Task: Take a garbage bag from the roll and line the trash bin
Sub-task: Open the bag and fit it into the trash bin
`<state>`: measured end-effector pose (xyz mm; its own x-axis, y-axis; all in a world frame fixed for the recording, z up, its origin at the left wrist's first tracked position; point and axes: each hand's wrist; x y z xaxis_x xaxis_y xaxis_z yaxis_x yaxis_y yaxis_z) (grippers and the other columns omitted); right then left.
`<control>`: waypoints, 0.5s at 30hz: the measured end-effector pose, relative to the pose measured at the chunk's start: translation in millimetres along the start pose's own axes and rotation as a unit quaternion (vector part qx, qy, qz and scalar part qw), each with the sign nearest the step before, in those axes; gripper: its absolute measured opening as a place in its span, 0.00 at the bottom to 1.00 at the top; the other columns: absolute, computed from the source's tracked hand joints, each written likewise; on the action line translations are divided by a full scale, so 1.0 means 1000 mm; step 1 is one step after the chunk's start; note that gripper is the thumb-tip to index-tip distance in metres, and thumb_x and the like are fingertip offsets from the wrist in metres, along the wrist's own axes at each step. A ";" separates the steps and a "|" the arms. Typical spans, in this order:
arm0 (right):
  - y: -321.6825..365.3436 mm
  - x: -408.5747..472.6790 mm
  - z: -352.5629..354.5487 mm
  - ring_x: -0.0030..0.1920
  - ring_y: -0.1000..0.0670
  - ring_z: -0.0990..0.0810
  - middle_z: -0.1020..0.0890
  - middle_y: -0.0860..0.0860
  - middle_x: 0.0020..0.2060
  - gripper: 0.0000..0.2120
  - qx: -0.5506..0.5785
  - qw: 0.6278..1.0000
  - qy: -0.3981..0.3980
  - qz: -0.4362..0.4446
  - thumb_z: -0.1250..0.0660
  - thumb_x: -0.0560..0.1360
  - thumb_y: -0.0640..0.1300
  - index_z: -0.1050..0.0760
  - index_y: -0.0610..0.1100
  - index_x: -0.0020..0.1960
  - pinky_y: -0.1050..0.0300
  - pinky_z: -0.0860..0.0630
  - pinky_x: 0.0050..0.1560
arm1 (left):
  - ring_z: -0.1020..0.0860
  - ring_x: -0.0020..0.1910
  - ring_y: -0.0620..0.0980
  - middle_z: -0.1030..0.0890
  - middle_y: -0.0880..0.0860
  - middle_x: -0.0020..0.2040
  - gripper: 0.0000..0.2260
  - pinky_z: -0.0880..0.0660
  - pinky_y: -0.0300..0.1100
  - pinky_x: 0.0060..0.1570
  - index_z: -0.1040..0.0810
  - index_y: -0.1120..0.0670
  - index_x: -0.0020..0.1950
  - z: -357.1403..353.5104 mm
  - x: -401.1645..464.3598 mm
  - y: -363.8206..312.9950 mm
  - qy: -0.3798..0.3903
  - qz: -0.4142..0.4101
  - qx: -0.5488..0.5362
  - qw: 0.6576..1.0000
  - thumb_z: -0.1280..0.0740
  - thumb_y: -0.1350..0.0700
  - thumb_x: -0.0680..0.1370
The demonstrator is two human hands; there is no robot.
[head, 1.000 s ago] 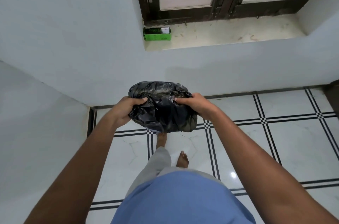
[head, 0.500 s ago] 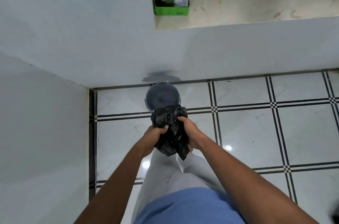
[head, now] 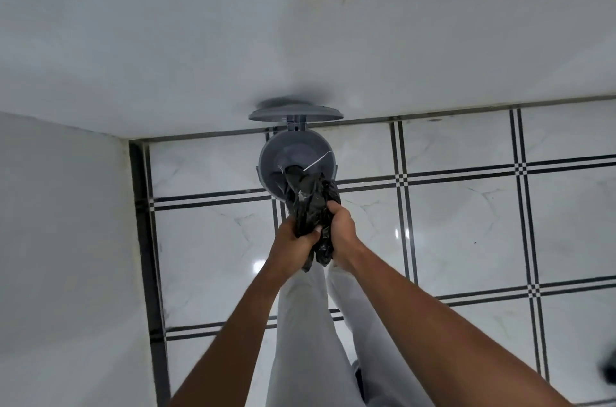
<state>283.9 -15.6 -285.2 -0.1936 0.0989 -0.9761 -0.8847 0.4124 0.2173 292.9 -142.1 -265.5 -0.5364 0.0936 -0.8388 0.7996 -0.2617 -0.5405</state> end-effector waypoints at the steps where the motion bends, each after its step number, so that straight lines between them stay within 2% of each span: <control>1: 0.003 0.012 -0.003 0.59 0.42 0.12 0.09 0.42 0.52 0.21 0.006 1.000 -0.010 0.000 0.42 0.86 0.48 0.13 0.40 0.60 0.44 0.16 0.63 | 0.11 0.52 0.56 0.10 0.55 0.53 0.10 0.14 0.55 0.54 0.17 0.51 0.64 0.000 0.015 0.002 -0.002 0.003 0.000 1.000 0.29 0.60 0.84; 4: 0.009 0.073 -0.012 0.59 0.41 0.12 0.08 0.42 0.52 0.21 0.016 1.000 -0.021 -0.003 0.43 0.87 0.48 0.13 0.40 0.61 0.44 0.17 0.65 | 0.11 0.52 0.50 0.10 0.51 0.51 0.10 0.14 0.43 0.49 0.17 0.50 0.62 -0.002 0.075 0.016 -0.002 0.016 -0.008 1.000 0.29 0.62 0.83; 7: 0.013 0.134 -0.025 0.62 0.40 0.13 0.09 0.40 0.55 0.22 0.031 0.999 -0.014 -0.007 0.44 0.87 0.48 0.14 0.39 0.63 0.44 0.17 0.66 | 0.11 0.48 0.46 0.10 0.51 0.49 0.11 0.17 0.36 0.43 0.16 0.50 0.59 0.000 0.133 0.030 -0.014 0.017 -0.001 1.000 0.30 0.65 0.83; 10: 0.014 0.191 -0.052 0.63 0.39 0.13 0.11 0.38 0.60 0.22 0.053 0.998 0.003 -0.023 0.40 0.84 0.52 0.15 0.39 0.66 0.44 0.17 0.67 | 0.11 0.49 0.48 0.10 0.53 0.50 0.12 0.17 0.38 0.45 0.15 0.55 0.63 0.010 0.181 0.044 -0.045 0.017 -0.008 0.999 0.28 0.63 0.80; 13: 0.009 0.237 -0.081 0.63 0.37 0.12 0.10 0.38 0.58 0.29 0.039 0.998 0.022 -0.035 0.33 0.74 0.57 0.13 0.40 0.65 0.40 0.18 0.71 | 0.12 0.52 0.51 0.11 0.52 0.51 0.16 0.18 0.42 0.50 0.16 0.53 0.64 0.026 0.215 0.057 -0.087 0.021 -0.007 0.996 0.28 0.57 0.77; 15: 0.004 0.263 -0.093 0.63 0.37 0.12 0.10 0.38 0.58 0.27 0.013 0.998 0.039 -0.049 0.34 0.77 0.57 0.12 0.40 0.64 0.41 0.17 0.69 | 0.13 0.53 0.52 0.12 0.53 0.52 0.12 0.19 0.43 0.49 0.16 0.53 0.63 0.037 0.235 0.068 -0.108 0.031 -0.013 0.994 0.29 0.61 0.80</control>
<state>190.1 -72.4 -541.5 -0.1405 -0.0131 -0.9900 -0.8895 0.4408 0.1204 211.6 -173.2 -497.3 -0.5298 -0.1314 -0.8379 0.8378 -0.2346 -0.4930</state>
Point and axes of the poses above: each hand's wrist, its own x-axis towards the middle knuckle, its own z-axis out of the back of the hand, y = z × x
